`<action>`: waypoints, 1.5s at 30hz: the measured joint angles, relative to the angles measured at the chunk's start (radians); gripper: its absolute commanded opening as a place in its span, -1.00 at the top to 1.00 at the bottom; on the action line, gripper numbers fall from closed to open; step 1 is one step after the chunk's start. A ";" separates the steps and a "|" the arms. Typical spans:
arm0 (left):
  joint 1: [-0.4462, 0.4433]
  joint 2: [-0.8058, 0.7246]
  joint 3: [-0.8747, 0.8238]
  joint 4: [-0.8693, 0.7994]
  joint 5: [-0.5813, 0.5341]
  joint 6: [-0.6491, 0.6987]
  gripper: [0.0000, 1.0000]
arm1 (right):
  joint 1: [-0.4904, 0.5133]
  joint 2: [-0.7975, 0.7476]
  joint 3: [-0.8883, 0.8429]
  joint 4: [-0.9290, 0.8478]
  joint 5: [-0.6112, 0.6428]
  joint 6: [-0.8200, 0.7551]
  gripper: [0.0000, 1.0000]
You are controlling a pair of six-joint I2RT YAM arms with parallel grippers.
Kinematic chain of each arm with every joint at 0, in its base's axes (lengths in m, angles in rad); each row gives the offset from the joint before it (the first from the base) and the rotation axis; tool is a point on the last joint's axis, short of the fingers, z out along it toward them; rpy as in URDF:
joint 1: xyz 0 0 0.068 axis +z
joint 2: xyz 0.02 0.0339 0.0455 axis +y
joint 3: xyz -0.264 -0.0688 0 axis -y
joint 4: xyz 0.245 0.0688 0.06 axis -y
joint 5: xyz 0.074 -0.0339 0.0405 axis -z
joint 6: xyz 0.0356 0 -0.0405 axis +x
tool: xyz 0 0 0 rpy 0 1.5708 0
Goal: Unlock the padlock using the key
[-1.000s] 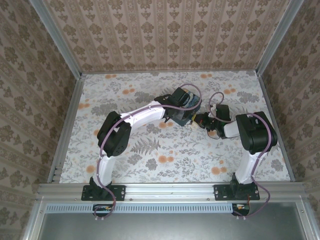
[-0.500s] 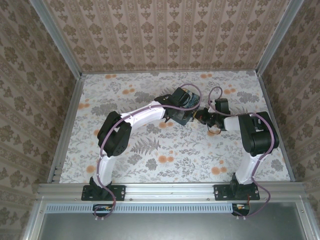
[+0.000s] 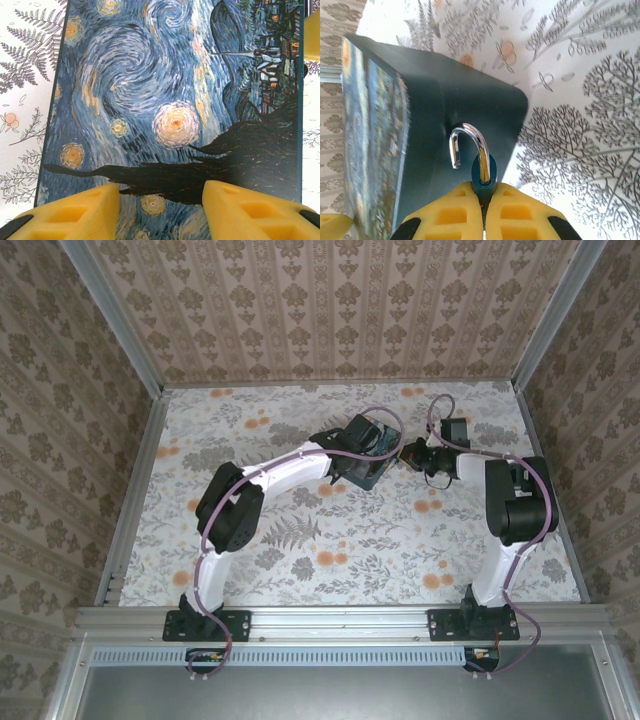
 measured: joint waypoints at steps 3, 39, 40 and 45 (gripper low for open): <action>0.000 0.000 0.001 0.000 0.004 0.000 -0.13 | 0.000 -0.022 -0.037 0.000 0.001 0.000 1.00; 0.223 -0.640 -0.397 -0.036 0.253 -0.123 -1.00 | 0.829 -0.200 -0.444 0.354 0.203 0.338 1.00; 0.225 -0.648 -0.411 -0.036 0.252 -0.127 -1.00 | 0.827 -0.188 -0.442 0.375 0.204 0.347 1.00; 0.230 -0.665 -0.455 -0.035 0.253 -0.133 -1.00 | 0.789 -0.179 -0.461 0.423 0.209 0.369 0.76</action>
